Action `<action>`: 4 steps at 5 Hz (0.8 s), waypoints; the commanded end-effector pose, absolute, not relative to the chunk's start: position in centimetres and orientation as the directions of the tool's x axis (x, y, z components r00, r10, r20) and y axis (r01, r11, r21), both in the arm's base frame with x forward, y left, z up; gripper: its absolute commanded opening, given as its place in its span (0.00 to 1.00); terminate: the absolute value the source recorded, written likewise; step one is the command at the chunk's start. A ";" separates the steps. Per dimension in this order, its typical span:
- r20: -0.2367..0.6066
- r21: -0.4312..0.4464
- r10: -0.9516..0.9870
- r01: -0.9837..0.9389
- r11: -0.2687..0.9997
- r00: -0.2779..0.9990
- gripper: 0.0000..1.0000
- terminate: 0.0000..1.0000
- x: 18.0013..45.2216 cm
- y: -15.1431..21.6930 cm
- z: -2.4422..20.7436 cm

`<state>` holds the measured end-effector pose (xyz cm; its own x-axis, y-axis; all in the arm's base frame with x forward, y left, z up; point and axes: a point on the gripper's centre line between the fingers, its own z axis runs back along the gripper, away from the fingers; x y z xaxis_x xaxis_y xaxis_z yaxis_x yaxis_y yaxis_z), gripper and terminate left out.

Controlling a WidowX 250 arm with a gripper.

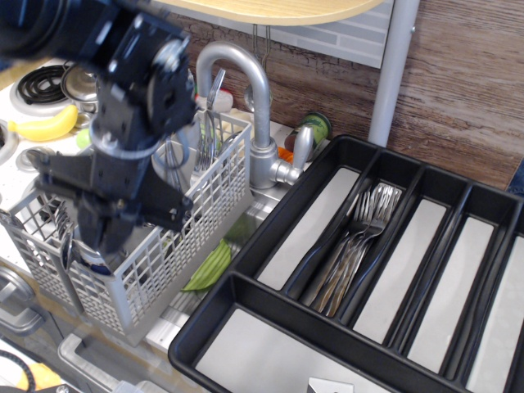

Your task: Put fork from basket to tray

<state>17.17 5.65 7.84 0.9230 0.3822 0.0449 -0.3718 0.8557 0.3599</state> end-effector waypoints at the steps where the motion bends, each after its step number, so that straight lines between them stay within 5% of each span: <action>1: 0.067 0.491 0.330 -0.319 0.811 0.942 0.00 0.00 18.0 4.9 13.7; 3: -0.039 0.627 0.174 -0.111 0.771 0.984 0.00 0.00 19.8 3.7 19.7; 4: -0.141 0.584 0.088 0.011 0.812 0.986 0.00 0.00 20.7 3.2 20.9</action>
<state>21.59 2.53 20.09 0.9663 0.0632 -0.2494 0.0729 0.8624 0.5010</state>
